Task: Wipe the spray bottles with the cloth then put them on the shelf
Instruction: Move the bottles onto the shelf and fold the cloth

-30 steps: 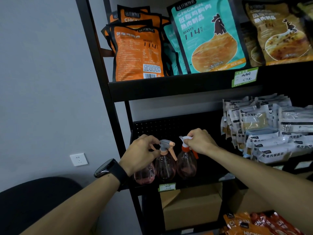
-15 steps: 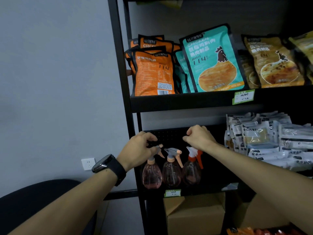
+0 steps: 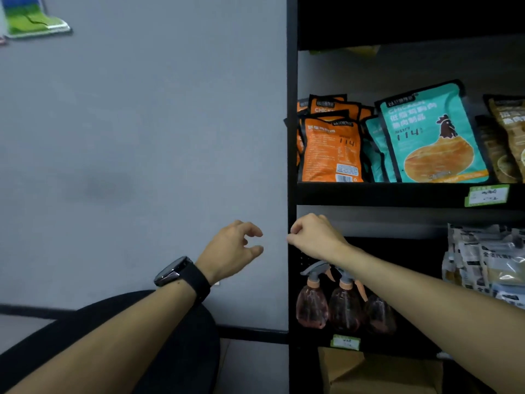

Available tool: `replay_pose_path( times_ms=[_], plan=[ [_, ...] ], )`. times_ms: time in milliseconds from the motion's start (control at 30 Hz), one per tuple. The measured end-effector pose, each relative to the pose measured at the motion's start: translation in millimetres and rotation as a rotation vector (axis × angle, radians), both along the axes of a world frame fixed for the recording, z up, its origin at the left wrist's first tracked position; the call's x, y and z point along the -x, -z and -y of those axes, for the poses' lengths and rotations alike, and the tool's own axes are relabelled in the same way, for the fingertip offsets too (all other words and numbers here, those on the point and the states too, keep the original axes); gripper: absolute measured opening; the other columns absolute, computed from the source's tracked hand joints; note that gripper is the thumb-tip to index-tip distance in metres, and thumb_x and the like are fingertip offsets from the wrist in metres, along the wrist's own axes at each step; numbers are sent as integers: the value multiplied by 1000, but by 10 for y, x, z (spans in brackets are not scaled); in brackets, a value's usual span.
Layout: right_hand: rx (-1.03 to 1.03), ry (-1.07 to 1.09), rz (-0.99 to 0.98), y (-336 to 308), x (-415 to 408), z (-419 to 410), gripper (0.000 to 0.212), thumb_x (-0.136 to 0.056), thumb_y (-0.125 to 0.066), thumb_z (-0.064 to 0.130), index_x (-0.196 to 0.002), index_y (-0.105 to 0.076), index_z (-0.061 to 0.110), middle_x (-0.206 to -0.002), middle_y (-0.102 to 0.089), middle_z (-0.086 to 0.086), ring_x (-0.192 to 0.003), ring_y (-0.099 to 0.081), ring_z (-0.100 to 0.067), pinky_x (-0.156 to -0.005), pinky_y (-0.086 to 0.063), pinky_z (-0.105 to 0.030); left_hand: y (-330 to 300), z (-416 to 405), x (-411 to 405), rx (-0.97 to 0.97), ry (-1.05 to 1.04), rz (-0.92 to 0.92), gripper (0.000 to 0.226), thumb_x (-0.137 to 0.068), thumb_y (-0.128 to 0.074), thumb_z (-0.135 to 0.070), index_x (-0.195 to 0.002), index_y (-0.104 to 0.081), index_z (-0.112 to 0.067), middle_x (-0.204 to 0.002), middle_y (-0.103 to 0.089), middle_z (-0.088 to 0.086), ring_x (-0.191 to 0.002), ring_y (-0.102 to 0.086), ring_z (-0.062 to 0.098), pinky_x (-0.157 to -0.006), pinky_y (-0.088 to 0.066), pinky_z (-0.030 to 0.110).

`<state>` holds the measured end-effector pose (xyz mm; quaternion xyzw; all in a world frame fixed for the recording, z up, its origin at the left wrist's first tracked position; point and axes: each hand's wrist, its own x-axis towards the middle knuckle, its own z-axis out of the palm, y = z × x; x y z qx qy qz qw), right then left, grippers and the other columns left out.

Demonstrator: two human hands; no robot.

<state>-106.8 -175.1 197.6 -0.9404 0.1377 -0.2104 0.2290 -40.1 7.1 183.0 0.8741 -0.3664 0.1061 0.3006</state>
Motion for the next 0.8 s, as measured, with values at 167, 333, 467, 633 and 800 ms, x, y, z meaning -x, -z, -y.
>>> replay_pose_path(
  times_ms=[167,333,467,633,800],
  plan=[
    [22,-95,-7,-31,-244,-540,17,-81,-62,23,-78,-73,11,-80,-71,-4,-80,-65,-22,-64,-51,-29,-51,-571,-92,16,-117,-2,29,-92,-65,-29,-121,-62,-25,-124,-57,-7,-104,-59,11,-84,-43,20],
    [0,-207,-24,9,-473,-1131,27,-78,-60,21,-91,-70,0,-94,-71,-16,-93,-67,-30,-75,-56,-41,-40,-1189,-157,5,-241,17,29,-92,-65,-30,-121,-62,-26,-124,-57,-7,-104,-59,11,-83,-42,19],
    [4,-298,-47,80,-635,-1624,28,-77,-58,19,-94,-69,0,-99,-70,-17,-95,-66,-31,-77,-56,-44,29,-1698,-168,9,-338,0,29,-93,-64,-31,-122,-62,-25,-124,-57,-7,-106,-59,11,-85,-44,21],
    [10,-410,-73,211,-796,-2219,24,-81,-59,18,-93,-71,1,-97,-72,-15,-87,-68,-29,-74,-56,-39,169,-2330,-144,11,-463,-24,28,-92,-65,-30,-120,-62,-26,-122,-57,-7,-106,-60,12,-88,-49,26],
    [24,-520,-92,384,-929,-2783,20,-87,-61,20,-95,-73,6,-97,-72,-9,-87,-67,-22,-80,-57,-36,311,-2891,-117,11,-563,-36,28,-90,-67,-29,-117,-64,-25,-117,-57,-8,-101,-62,13,-84,-47,24]
  ],
)
